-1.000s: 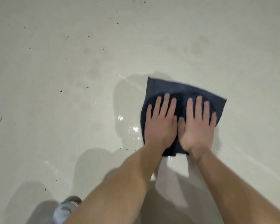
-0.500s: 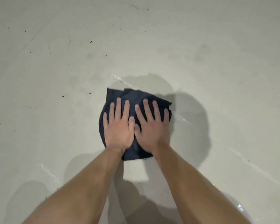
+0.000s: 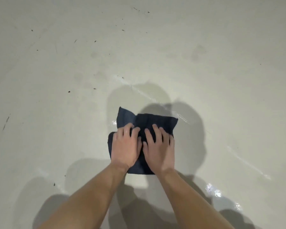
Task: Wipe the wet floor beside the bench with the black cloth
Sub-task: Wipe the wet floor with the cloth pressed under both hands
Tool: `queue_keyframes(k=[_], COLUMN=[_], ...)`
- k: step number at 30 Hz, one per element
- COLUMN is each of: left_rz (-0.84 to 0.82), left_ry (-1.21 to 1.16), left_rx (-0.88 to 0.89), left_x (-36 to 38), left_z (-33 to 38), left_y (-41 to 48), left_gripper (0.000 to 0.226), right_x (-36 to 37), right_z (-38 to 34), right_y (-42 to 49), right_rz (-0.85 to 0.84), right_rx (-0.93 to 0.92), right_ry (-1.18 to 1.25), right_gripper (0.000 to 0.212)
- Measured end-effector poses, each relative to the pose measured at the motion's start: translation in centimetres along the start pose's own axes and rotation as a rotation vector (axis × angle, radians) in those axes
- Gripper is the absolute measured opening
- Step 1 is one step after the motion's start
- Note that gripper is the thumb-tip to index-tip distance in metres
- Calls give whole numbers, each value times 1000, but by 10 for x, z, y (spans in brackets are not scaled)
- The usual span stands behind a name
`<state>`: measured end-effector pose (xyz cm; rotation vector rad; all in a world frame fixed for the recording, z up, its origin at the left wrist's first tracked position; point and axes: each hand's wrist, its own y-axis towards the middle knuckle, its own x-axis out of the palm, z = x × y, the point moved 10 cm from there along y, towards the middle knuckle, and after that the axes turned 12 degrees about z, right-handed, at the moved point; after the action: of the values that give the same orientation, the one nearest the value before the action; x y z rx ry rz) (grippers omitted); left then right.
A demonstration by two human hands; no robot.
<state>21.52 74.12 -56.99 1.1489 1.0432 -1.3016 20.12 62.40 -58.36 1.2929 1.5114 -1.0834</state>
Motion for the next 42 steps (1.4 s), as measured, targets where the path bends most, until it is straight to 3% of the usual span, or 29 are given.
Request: queue_keyframes(k=[2, 4, 7, 10, 12, 14, 17, 23, 34, 42], left_rz=[-122, -211, -215, 15, 124, 75, -70, -77, -59, -50], left_ry=[-2, -118, -211, -183, -216, -263, -150, -104, -3, -94], left_rx=[54, -23, -55, -62, -112, -100, -22, 12, 179, 219], left_x=[-1, -13, -36, -65, -66, -45, -1, 38, 52, 63], left_z=[13, 16, 26, 36, 38, 45, 59, 61, 105, 135], left_y=[-25, -32, -23, 1, 11, 13, 1, 35, 198, 333], left_gripper=[23, 20, 25, 26, 37, 47, 54, 61, 62, 60], right_x=[-3, -17, -44, -98, -104, -75, -16, -3, -36, -56], right_z=[2, 6, 30, 55, 66, 68, 67, 89, 146, 186], right_y=[-29, -39, -38, -25, -20, -15, -19, 20, 161, 285], right_rz=[-45, -112, -176, 180, 290, 147, -97, 7, 86, 98], right_rx=[10, 41, 280, 315, 327, 256, 90, 119, 235, 258], right_ry=[7, 142, 394, 218, 84, 53, 1, -70, -121, -133], right_gripper=[21, 7, 20, 20, 46, 63, 67, 66, 72, 71])
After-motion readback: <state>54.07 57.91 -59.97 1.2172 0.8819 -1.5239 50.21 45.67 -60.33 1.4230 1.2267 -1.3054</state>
